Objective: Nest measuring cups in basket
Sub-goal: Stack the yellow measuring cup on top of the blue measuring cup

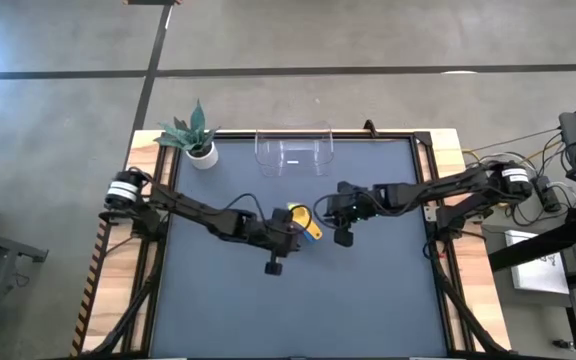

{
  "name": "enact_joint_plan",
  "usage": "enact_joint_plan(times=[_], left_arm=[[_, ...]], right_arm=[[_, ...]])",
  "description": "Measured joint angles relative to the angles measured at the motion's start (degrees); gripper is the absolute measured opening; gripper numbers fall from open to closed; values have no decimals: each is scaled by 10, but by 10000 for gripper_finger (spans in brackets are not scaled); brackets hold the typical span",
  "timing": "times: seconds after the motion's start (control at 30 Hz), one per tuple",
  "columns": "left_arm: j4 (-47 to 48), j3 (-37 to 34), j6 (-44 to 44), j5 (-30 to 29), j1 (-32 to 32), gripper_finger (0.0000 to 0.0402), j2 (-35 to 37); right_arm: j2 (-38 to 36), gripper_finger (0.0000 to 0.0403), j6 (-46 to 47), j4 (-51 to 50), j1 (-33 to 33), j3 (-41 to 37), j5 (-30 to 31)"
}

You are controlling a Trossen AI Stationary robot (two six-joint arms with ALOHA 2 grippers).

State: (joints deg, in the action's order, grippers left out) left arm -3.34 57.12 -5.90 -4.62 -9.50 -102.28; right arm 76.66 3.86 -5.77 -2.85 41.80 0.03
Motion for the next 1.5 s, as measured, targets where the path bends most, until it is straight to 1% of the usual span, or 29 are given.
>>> enact_joint_plan(times=[0.07, 0.1, 0.2, 0.33, 0.5, 1.0, 1.5], left_arm=[[4, 0, 2, 12, 3, 6, -5], [1, 1, 6, 12, 5, 6, -7], [-1, 1, 7, 12, 8, 6, -10], [-6, 1, 7, 12, 14, 1, -16], [-14, 1, 7, 12, 20, 0, -25], [-75, 0, 4, 12, 39, 0, -46], [-84, 0, 4, 12, 46, 0, -46]], right_arm=[[12, 32, 0, 8, 0, -1, -1], [17, 22, 0, 13, 0, -1, -3], [36, 10, 0, 41, 1, -1, -18], [58, 9, 0, 78, 1, 2, -42], [66, 9, 0, 80, 1, 9, -49], [68, 9, 13, 80, 6, 9, -51], [68, 9, 12, 94, 6, 9, -51]])
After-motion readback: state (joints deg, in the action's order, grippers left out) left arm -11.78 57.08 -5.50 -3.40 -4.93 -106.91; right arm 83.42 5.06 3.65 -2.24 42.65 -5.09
